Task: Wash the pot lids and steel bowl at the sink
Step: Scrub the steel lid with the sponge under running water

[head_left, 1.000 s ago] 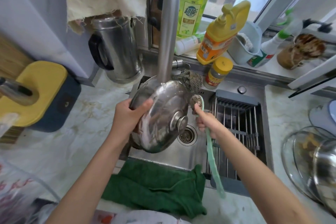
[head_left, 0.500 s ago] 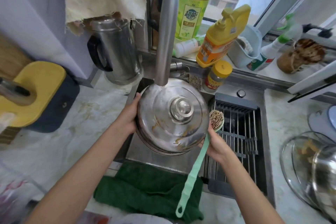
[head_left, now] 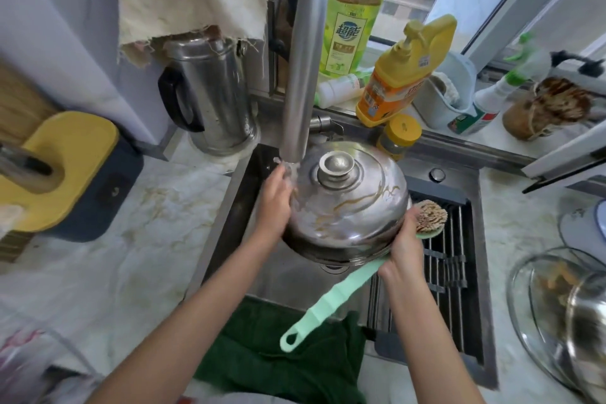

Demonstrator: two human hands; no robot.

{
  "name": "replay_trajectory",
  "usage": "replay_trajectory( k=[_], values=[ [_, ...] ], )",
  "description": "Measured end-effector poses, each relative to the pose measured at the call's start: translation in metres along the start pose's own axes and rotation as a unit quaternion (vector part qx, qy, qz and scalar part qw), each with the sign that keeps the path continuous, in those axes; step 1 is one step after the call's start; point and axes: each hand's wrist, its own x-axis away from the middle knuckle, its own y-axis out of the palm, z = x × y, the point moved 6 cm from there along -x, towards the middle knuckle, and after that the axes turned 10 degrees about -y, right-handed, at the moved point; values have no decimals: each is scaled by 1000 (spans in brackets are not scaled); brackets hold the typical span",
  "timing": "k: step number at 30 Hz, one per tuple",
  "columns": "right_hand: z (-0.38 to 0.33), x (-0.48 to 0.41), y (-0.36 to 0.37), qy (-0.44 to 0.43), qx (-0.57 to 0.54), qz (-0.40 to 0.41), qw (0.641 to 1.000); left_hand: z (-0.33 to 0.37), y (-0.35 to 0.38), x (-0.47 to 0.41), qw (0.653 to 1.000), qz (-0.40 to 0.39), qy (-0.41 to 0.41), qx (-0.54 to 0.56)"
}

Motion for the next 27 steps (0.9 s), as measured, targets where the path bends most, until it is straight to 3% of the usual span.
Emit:
replay_trajectory(
  k=[1,4,6,8,10,12,16,17,20,23,27],
  values=[
    [3,1,2,20,-4,-4,1000,-8,-2,2,1000,12,21,-3],
    [13,9,-2,63,-7,-16,998,-14,-16,-28,990,23,-75,114],
    [13,14,-1,61,-4,-17,998,-7,-14,-40,986,5,-114,123],
    [6,15,3,42,-2,-2,999,-10,-2,-24,995,30,-93,27],
    [1,16,7,36,4,14,999,-17,15,4,993,61,-4,-106],
    [-3,15,9,26,27,7,999,-21,15,2,985,66,32,-157],
    [-4,24,18,-13,102,-51,993,-40,-16,-50,985,-8,-167,-38],
    [-4,26,23,-24,113,-59,992,-44,-20,-50,983,-25,-180,-32],
    [-6,31,40,-51,142,-63,987,-51,-20,-32,993,18,-111,-34],
    [-2,29,60,-78,161,-64,982,-56,0,29,989,66,6,-128],
    [11,38,89,-164,286,-134,934,-38,30,87,937,42,209,-277]
  ],
)
